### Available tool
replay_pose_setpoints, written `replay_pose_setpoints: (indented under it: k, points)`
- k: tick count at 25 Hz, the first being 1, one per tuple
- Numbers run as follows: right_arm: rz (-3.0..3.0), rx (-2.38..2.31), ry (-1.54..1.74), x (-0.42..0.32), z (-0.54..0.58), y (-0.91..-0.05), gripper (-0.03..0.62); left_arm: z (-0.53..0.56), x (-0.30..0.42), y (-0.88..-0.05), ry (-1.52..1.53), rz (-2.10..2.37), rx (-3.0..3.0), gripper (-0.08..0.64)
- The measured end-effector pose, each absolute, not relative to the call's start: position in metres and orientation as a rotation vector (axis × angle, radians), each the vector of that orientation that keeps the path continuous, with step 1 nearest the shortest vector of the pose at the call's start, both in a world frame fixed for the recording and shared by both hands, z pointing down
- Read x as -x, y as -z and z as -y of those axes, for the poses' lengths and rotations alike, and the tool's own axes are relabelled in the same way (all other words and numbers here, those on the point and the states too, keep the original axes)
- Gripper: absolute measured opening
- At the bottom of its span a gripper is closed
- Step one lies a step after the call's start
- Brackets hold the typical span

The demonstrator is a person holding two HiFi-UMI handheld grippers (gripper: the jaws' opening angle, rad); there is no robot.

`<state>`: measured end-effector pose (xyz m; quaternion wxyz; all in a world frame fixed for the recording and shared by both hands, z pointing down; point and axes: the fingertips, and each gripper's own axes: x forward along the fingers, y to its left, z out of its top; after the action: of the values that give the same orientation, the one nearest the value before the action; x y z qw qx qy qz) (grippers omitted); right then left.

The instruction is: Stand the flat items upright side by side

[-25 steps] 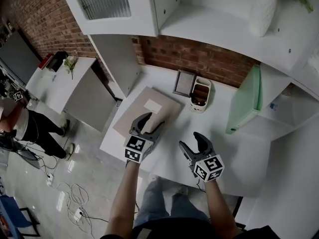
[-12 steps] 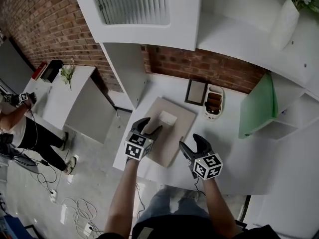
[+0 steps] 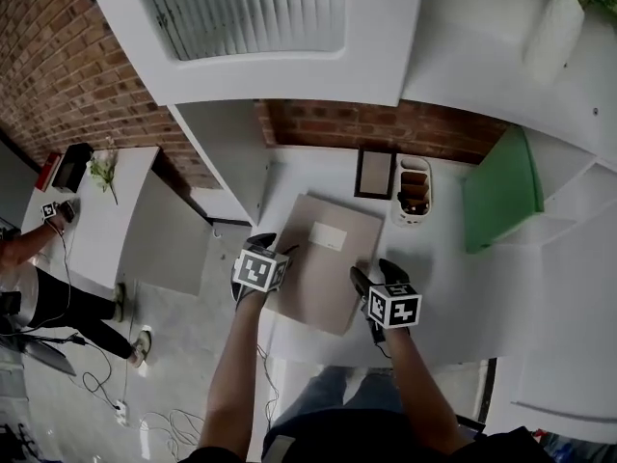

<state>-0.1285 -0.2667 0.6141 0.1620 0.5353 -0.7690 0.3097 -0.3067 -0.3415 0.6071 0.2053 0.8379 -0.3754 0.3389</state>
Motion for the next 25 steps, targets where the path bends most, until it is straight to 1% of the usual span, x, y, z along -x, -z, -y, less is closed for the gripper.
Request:
replay_pose_setpoints:
  k: [9,16,25]
  points:
    - [2.030,-1.471,-1.166,0.139,0.267,-0.650,0.307,0.349,0.309,-0.642,-1.010,0.847,-2.176,0.250]
    - [2.014,-1.435,-1.335,0.143,0.267,-0.661,0.307,0.349,0.307,-0.648,-0.966,0.758,-2.117,0.254]
    - [2.050,-1.455,-1.318,0.142,0.264,-0.661,0.283,0.345,0.305,-0.648,-0.912,0.797,-2.138,0.247]
